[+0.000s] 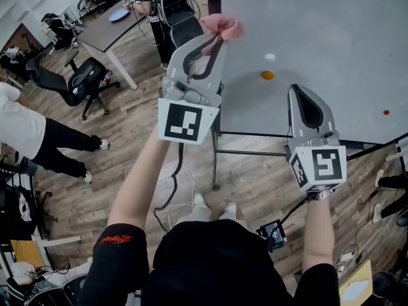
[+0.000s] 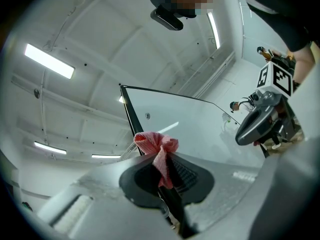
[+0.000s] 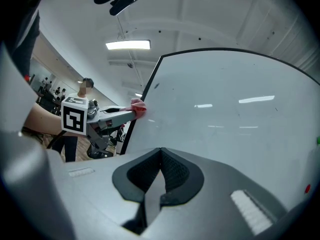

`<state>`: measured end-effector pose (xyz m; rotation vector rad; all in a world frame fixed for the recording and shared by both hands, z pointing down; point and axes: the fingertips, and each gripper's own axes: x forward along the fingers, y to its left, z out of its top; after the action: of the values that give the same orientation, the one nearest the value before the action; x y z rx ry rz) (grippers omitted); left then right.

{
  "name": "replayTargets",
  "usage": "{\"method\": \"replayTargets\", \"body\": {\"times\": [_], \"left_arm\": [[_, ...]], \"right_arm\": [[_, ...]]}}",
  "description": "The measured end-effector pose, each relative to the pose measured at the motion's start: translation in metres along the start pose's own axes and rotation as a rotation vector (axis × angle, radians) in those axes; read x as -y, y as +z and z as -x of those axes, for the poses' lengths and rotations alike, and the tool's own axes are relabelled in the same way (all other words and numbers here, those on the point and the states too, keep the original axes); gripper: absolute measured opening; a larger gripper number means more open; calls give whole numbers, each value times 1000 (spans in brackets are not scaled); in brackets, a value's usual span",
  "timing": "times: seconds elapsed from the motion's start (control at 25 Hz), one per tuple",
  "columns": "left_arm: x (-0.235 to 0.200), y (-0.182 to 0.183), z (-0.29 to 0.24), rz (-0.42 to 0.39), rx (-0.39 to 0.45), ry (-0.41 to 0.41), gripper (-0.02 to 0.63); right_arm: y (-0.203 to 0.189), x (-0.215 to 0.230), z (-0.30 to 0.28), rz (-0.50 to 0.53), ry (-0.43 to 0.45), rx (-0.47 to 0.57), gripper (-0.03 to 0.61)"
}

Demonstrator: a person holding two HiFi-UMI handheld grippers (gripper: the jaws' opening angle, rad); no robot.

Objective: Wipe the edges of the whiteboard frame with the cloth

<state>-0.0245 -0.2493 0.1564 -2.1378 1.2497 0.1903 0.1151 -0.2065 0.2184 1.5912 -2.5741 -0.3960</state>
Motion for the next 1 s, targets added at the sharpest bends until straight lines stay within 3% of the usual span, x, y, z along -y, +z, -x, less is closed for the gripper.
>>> {"method": "replayTargets", "body": {"times": [1.0], "left_arm": [[27,-44,22,40,-78,-27,21]], "right_arm": [[-38,-7,2,-46,7,-56,2]]}}
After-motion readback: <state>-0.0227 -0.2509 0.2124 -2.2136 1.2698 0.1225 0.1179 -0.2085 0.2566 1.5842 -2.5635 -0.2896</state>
